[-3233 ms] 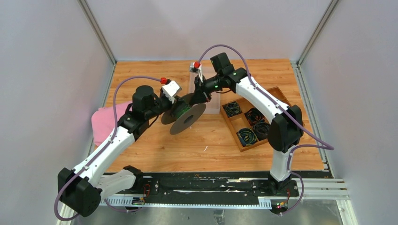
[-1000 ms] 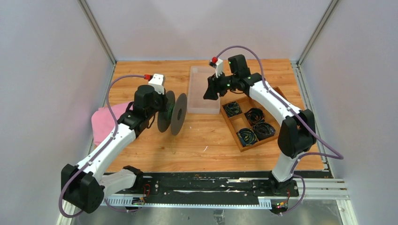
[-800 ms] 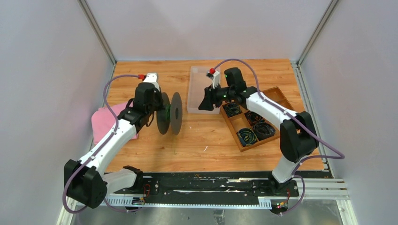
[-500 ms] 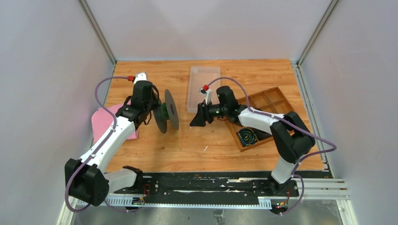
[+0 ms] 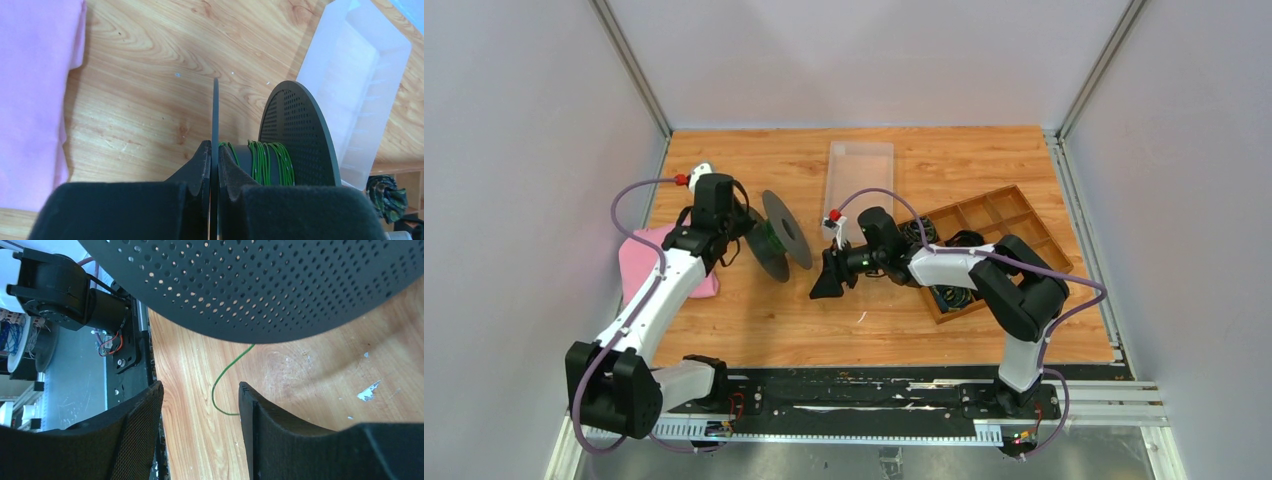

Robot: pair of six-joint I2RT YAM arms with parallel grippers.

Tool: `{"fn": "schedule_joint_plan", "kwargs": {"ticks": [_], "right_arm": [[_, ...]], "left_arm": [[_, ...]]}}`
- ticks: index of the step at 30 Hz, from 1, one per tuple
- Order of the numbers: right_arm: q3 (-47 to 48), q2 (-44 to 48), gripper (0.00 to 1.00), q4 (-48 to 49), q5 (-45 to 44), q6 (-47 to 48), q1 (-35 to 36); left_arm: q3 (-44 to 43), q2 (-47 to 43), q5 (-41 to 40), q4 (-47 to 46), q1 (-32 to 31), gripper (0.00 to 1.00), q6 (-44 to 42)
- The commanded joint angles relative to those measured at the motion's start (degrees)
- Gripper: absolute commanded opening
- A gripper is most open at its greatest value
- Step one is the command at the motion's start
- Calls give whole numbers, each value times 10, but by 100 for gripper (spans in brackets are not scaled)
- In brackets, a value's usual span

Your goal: Wrap the cables

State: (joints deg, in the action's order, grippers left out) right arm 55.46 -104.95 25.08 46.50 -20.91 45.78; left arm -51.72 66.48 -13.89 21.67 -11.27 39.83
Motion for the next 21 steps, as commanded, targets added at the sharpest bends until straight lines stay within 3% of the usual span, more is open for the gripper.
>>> {"fn": "schedule_joint_plan", "kwargs": {"ticks": [1,5,11,17,21], "right_arm": [[18,-10,57,-14,-5,47,12],[42,-15,57,-72,-16,97,11],[38,-28,55,-82,-13,106,14],[41,-44,44,-95,-1,113,15],[34,-38,42,-128,-5,146,15]], "left_arm": [[-1,-19,31,-33,11,0,37],[6,-23,47,-32,22,0,51],[18,-23,64,-38,28,0,73],[28,-24,69,-47,38,0,81],[28,-28,71,-47,46,1,83]]}}
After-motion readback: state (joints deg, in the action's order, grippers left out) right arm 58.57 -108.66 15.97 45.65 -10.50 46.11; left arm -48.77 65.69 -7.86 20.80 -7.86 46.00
